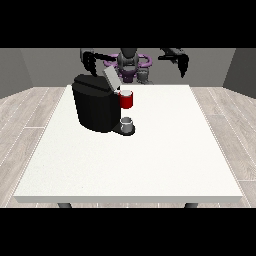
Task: Insert the coffee pod into the coffee machine and close the lid
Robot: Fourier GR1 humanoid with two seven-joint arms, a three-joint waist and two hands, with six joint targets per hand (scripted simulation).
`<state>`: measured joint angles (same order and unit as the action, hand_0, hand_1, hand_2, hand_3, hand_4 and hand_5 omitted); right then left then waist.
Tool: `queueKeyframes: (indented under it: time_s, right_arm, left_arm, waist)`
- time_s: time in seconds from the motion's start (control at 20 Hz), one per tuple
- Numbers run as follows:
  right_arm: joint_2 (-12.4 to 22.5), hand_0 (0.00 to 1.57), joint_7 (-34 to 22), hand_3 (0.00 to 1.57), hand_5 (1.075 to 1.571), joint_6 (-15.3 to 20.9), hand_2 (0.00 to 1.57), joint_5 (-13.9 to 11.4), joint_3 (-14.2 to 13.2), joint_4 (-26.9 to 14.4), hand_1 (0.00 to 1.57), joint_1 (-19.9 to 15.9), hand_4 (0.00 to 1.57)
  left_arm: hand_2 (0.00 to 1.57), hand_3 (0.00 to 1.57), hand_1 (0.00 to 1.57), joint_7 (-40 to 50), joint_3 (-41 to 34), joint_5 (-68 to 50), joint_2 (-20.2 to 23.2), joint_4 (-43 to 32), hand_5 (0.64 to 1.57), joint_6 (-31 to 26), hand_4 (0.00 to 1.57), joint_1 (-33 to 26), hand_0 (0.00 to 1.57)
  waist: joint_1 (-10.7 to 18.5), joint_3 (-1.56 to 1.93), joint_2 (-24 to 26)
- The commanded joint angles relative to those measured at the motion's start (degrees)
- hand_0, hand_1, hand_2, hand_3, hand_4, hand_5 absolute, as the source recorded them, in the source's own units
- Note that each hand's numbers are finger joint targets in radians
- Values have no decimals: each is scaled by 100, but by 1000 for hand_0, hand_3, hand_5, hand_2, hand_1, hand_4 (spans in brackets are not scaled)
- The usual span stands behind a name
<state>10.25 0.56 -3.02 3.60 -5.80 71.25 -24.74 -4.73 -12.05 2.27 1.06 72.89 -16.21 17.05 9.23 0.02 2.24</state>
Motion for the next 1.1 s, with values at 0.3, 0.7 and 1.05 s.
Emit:
queueKeyframes:
  time_s: [0.3, 0.7, 1.05]
  right_arm:
    - [-131, 0, -98, 0, 1571, 120, 0, -335, 195, -540, 0, -629, 0]
    - [-105, 0, 144, 0, 1571, -98, 0, -274, 53, -929, 0, -1120, 0]
    - [-57, 0, 295, 0, 1571, -143, 0, -425, 54, -1262, 0, -1286, 0]
  left_arm:
    - [0, 0, 0, 167, 279, -91, 30, 660, 1571, 342, 0, -547, 0]
    - [0, 0, 0, 85, -134, -580, 570, 527, 1571, 180, 124, -65, 0]
    - [0, 0, 0, 24, 249, -341, 421, 869, 1571, 287, 0, -496, 0]
  waist:
    - [-157, -3, -159]
    - [-313, -2, -592]
    - [-59, -2, -517]
